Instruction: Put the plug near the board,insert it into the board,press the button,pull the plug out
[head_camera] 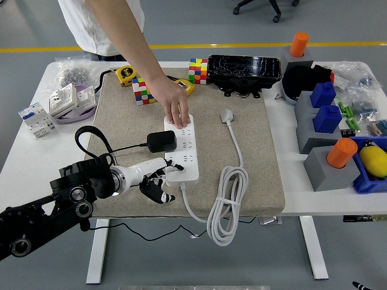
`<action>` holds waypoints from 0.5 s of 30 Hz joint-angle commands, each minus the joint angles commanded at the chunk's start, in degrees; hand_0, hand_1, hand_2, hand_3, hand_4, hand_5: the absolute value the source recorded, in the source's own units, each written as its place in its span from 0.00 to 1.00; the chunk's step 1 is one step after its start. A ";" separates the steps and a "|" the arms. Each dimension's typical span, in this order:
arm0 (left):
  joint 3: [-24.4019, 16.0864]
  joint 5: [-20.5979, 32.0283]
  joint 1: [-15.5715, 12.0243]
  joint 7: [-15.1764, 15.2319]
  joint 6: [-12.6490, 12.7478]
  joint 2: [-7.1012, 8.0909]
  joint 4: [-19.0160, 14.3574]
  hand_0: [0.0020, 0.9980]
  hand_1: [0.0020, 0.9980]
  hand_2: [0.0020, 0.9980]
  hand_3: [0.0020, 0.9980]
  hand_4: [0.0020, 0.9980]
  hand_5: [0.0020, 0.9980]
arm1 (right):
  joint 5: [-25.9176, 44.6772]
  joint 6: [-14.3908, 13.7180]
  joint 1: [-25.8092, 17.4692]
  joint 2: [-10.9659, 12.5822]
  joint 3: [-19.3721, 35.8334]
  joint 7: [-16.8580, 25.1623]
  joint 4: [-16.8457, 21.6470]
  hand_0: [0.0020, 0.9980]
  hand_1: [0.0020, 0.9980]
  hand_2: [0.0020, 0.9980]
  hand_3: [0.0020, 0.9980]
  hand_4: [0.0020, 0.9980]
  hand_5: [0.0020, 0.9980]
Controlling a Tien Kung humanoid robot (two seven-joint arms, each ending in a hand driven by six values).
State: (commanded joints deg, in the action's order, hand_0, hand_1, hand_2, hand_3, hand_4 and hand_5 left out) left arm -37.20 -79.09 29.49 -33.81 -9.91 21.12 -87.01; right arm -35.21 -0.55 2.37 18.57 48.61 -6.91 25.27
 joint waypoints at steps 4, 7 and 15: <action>0.17 0.11 0.06 -0.42 -0.22 -0.01 0.43 0.08 0.05 0.14 0.91 0.72 0.00 | -0.05 0.00 0.02 0.00 0.14 0.00 0.04 0.68 0.68 0.69 0.59 0.93 0.52; 0.16 0.29 0.02 -0.50 -0.36 -0.05 0.55 0.08 0.05 0.14 0.91 0.72 0.00 | -0.04 -0.01 -0.06 0.00 0.18 -0.01 -0.02 0.68 0.68 0.69 0.59 0.93 0.52; -0.03 0.02 -0.34 0.79 0.34 -0.22 0.77 0.08 0.05 0.15 0.90 0.67 0.00 | -0.06 0.01 -0.27 -0.13 0.28 0.01 0.02 0.68 0.69 0.69 0.59 0.93 0.52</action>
State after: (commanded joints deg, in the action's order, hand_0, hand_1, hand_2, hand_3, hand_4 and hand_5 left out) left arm -37.24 -79.07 29.14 -33.01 -9.58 20.90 -86.24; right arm -35.27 -0.55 2.10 18.44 48.90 -6.90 25.29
